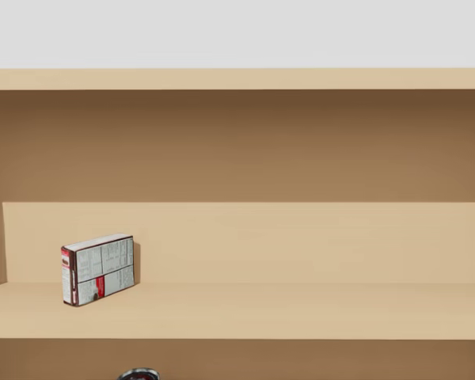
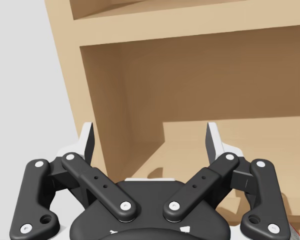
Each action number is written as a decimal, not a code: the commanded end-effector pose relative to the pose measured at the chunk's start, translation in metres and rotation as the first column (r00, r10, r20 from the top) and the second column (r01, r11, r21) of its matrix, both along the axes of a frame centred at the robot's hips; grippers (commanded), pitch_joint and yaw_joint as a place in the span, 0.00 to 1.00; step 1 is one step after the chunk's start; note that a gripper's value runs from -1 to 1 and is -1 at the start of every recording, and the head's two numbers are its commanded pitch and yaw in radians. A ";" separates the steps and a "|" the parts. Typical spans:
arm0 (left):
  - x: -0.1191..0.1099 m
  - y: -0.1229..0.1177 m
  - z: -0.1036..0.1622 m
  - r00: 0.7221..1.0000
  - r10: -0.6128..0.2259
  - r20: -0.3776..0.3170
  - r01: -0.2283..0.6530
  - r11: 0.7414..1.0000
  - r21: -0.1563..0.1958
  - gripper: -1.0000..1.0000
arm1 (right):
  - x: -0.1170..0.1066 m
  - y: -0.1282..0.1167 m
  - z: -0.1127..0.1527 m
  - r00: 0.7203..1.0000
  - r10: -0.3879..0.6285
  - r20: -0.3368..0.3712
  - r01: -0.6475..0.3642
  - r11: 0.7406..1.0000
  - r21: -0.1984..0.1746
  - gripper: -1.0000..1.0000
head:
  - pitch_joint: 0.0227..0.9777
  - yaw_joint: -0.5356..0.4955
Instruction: Look through the shelves, find the red soup can, and take it.
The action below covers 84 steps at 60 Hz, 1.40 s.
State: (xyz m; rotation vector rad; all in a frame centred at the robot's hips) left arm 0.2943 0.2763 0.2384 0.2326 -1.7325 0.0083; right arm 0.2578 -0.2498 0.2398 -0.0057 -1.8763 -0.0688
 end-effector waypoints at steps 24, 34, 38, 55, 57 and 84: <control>0.000 0.003 0.001 1.000 0.004 0.004 -0.004 1.000 0.000 0.00 | 0.001 -0.001 0.000 0.998 -0.054 0.014 0.054 0.999 0.005 0.00 | 0.22 0.54; -0.001 0.008 0.004 1.000 0.007 0.008 -0.007 1.000 -0.008 0.00 | 0.001 0.002 -0.002 0.999 -0.045 0.003 0.045 0.999 -0.018 0.00 | 0.35 0.60; -0.002 0.009 0.006 1.000 0.004 0.009 -0.004 1.000 -0.016 0.00 | 0.001 0.002 -0.002 0.999 -0.042 -0.002 0.042 0.999 -0.020 0.00 | 0.39 0.63; -0.009 0.011 0.014 1.000 -0.012 0.016 0.012 0.999 -0.038 0.00 | 0.001 0.005 -0.003 0.999 -0.033 -0.011 0.032 0.999 -0.030 0.00 | 0.52 0.73; -0.010 0.010 0.015 1.000 -0.020 0.016 0.021 0.999 -0.040 0.00 | 0.001 0.005 -0.003 0.999 -0.032 -0.012 0.032 0.999 -0.030 0.00 | 0.53 0.73; -0.041 -0.028 0.049 0.983 -0.176 -0.058 0.169 0.980 -0.107 0.00 | 0.002 0.007 -0.006 0.999 -0.031 -0.021 0.030 0.999 -0.045 0.00 | 0.53 0.73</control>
